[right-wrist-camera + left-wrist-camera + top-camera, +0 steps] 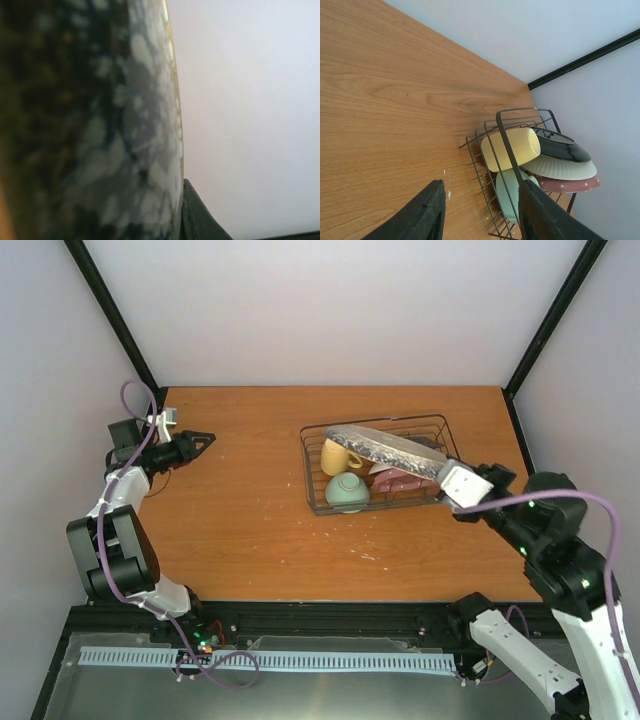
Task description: Load the mixed dishes into the dish rack
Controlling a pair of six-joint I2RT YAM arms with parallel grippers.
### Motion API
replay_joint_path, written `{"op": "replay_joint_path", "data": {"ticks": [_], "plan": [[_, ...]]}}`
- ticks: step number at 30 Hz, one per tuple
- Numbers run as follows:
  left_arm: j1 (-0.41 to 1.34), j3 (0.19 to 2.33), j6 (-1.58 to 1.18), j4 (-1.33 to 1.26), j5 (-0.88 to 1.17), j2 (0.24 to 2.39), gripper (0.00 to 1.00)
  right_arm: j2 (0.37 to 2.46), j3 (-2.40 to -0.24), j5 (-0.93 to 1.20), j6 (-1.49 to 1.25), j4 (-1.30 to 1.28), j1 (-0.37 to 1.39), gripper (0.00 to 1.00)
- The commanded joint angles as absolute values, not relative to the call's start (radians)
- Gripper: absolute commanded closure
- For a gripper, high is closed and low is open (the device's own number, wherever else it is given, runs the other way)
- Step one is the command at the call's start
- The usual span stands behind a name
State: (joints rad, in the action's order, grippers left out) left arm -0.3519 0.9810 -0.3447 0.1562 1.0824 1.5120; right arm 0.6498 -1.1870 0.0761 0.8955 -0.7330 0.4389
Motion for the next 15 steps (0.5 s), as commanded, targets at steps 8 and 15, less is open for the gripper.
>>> {"op": "replay_joint_path", "data": {"ticks": [8, 15], "plan": [[-0.358, 0.978, -0.308, 0.144, 1.076, 1.518, 0.59, 0.519, -1.326, -0.068, 0.881, -0.852, 0.437, 0.97], [-0.357, 0.96, -0.311, 0.134, 1.075, 1.517, 0.6, 0.525, -1.313, -0.098, 0.923, -0.901, 0.439, 0.97]]}}
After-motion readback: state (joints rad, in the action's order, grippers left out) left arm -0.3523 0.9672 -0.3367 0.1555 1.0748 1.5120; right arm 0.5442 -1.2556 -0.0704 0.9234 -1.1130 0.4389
